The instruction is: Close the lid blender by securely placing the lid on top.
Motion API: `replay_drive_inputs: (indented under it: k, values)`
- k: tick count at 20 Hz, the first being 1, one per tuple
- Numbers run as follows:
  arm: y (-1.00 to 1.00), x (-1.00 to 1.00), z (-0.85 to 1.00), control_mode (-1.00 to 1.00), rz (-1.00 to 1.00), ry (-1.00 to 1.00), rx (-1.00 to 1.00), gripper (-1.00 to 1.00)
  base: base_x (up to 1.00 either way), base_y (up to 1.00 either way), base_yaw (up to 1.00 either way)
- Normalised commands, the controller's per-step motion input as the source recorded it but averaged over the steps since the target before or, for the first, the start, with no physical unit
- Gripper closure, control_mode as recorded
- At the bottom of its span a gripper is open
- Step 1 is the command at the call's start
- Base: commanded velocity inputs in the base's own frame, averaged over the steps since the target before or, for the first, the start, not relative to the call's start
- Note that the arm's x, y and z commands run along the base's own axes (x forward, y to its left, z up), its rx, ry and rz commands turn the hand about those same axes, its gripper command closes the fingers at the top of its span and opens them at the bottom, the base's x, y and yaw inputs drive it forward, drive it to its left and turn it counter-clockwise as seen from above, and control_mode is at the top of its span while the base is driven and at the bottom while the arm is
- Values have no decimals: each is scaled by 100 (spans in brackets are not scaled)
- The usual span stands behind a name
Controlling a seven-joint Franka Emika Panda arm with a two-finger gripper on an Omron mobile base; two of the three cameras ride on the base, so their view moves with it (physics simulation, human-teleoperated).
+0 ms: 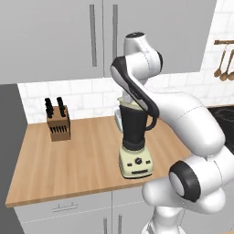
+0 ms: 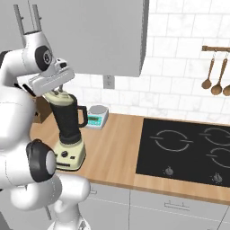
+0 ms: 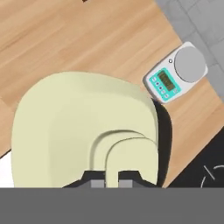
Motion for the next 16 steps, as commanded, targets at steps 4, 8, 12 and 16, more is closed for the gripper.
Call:
replay_drive_inputs:
  k: [4, 8, 12, 16]
  values:
    - [0, 0, -27, -100, 0, -40, 0, 100, 0, 0, 0]
    - [-1, 0, -42, -100, 0, -45, 0, 100, 0, 0, 0]
    - [-1, -1, -27, -100, 0, -47, -1, 100, 0, 0, 0]
    - [0, 0, 1, -100, 0, -36, -4, 100, 0, 0, 0]
